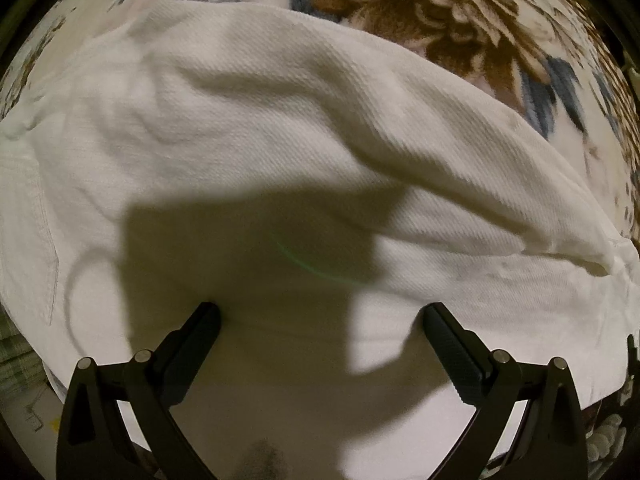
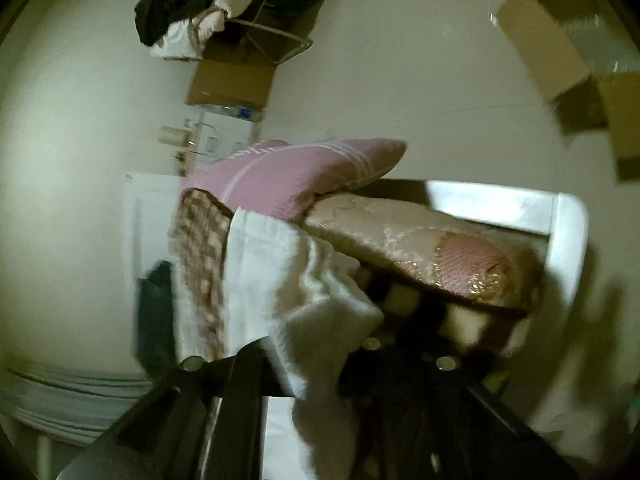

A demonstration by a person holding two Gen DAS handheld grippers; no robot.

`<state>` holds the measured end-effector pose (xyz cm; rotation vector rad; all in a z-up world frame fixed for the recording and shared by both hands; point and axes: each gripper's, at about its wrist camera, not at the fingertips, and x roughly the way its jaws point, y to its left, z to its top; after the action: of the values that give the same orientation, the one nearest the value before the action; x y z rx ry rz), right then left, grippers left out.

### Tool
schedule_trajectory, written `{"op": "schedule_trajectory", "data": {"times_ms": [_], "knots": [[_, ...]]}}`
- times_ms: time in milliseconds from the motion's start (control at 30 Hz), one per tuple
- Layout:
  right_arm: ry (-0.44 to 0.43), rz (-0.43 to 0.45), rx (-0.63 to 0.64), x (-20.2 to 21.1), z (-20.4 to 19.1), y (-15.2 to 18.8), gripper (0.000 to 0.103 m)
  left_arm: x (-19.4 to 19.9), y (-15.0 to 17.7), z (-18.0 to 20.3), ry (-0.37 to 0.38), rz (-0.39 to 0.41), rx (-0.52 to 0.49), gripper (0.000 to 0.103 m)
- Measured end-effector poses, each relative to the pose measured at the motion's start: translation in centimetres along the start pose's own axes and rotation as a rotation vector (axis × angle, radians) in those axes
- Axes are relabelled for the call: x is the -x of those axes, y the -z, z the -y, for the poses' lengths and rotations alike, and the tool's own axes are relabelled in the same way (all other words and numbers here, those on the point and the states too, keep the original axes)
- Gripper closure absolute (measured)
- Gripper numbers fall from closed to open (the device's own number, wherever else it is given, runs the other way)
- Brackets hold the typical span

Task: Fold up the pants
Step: 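Release the pants with the right gripper and flatten the fold with both grippers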

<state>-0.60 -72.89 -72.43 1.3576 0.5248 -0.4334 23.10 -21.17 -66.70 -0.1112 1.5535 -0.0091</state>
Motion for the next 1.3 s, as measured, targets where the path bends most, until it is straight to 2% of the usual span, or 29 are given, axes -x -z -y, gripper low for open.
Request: {"op": "schedule_trajectory", "data": {"times_ms": [167, 367, 500, 600, 667, 867, 1000, 1067, 1100, 1133, 1167, 1200, 1233, 1300], "knots": [[0.038, 0.024, 0.126, 3.0, -5.5, 1.7, 0.095, 1.7, 0.0, -0.7, 0.077, 0.004, 0.013, 0.0], [0.035, -0.02, 0.345, 5.2, -15.1, 7.7, 0.095, 6.7, 0.7, -3.2, 0.172, 0.071, 0.023, 0.0], [0.008, -0.099, 0.47, 3.7, -20.3, 14.2, 0.095, 9.0, 1.1, -7.6, 0.207, 0.102, 0.061, 0.0], [-0.01, -0.197, 0.547, 1.1, -22.7, 20.9, 0.095, 10.2, 1.4, -11.5, 0.226, 0.106, 0.11, 0.0], [-0.012, -0.269, 0.58, -1.0, -23.3, 25.3, 0.095, 10.5, 1.6, -15.3, 0.219, 0.111, 0.147, 0.0], [0.039, -0.459, 0.753, -6.5, -23.0, 39.0, 0.095, 10.2, 2.1, -22.4, 0.156, 0.128, 0.227, 0.0], [0.11, -0.559, 0.853, -9.2, -21.8, 45.4, 0.094, 9.4, 2.5, -26.8, 0.135, 0.125, 0.295, 0.0], [0.173, -0.625, 0.864, -10.8, -21.0, 47.0, 0.086, 9.3, 2.6, -28.0, 0.143, 0.126, 0.321, 0.0], [0.201, -0.658, 0.87, -11.8, -20.9, 47.3, 0.075, 9.4, 2.4, -28.2, 0.151, 0.13, 0.325, 0.0], [0.214, -0.709, 0.876, -12.3, -20.7, 47.8, 0.058, 9.4, 2.3, -28.4, 0.159, 0.134, 0.324, 0.0], [0.201, -0.756, 0.872, -12.3, -20.7, 48.0, 0.048, 9.6, 2.2, -28.2, 0.167, 0.138, 0.32, 0.0], [0.168, -0.795, 0.861, -11.7, -21.1, 47.9, 0.027, 10.1, 2.0, -27.9, 0.181, 0.148, 0.31, 0.0], [0.14, -0.8, 0.859, -11.0, -21.6, 47.3, 0.015, 10.4, 1.9, -27.7, 0.191, 0.155, 0.3, 0.0], [0.115, -0.792, 0.863, -8.9, -22.3, 46.0, 0.014, 11.1, 1.2, -26.4, 0.22, 0.169, 0.271, 0.0]]}}
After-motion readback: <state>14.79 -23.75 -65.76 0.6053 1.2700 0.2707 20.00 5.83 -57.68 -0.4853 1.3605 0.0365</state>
